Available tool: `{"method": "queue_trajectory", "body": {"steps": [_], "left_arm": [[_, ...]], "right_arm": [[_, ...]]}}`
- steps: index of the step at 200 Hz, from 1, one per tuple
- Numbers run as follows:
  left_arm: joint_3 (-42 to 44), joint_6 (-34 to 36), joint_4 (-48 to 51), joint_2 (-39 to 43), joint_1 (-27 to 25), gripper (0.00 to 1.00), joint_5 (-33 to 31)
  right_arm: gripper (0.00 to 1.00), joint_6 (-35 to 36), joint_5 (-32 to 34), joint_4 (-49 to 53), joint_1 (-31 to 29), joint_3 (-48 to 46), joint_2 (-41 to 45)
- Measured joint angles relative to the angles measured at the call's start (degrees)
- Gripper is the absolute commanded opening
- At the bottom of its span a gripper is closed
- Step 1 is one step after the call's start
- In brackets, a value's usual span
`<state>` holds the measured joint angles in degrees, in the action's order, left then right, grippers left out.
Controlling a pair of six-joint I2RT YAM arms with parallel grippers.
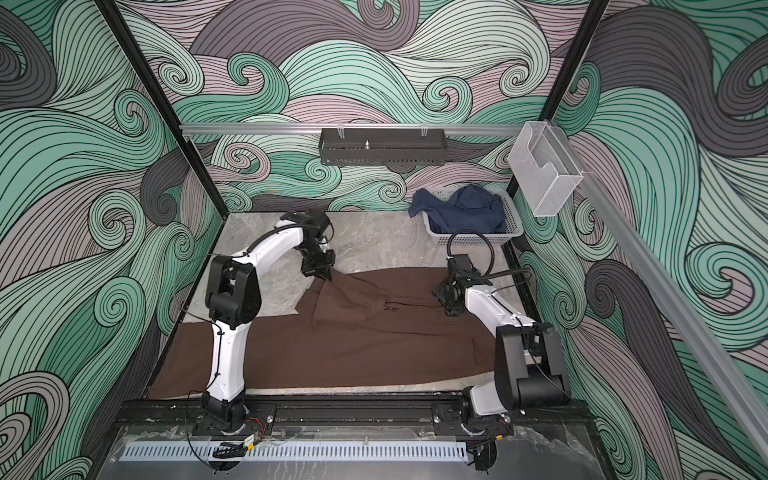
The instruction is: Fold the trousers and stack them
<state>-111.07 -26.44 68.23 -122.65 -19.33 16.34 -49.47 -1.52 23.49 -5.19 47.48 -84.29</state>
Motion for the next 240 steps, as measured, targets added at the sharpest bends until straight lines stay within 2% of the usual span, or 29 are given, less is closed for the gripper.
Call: {"method": "queue_trajectory", "body": {"steps": [37,67,100,148,181,240], "left_arm": [[-0.61,-3.74,-2.62,9.64,10.78,0.0,-3.23],[-0.33,-6.49,-4.87,12.13,18.97,0.0,-5.99],[5.6,-9.4,-8.04,13.88,28.57,0.0,-8.66],[13.27,-9.35,-10.64,15.93,42.88,0.0,-10.82],[19.47,-7.54,-11.5,17.9,46.29,0.0,-10.86],[29.62,-3.8,-13.31,20.7,46.75,0.0,-13.25]], "right_arm": [[0.58,0.0,-0.02,0.37,2.45,3.65,-3.26],[0.58,0.11,-0.07,0.39,4.44,6.78,-6.29],[0.58,0.68,-0.02,0.37,7.52,7.93,-8.59],[0.58,1.14,0.42,0.28,13.05,7.67,-11.78],[0.58,1.01,0.17,-0.13,15.45,7.61,-13.53],[0.58,-0.83,0.13,-0.55,19.34,6.95,-13.05]]}}
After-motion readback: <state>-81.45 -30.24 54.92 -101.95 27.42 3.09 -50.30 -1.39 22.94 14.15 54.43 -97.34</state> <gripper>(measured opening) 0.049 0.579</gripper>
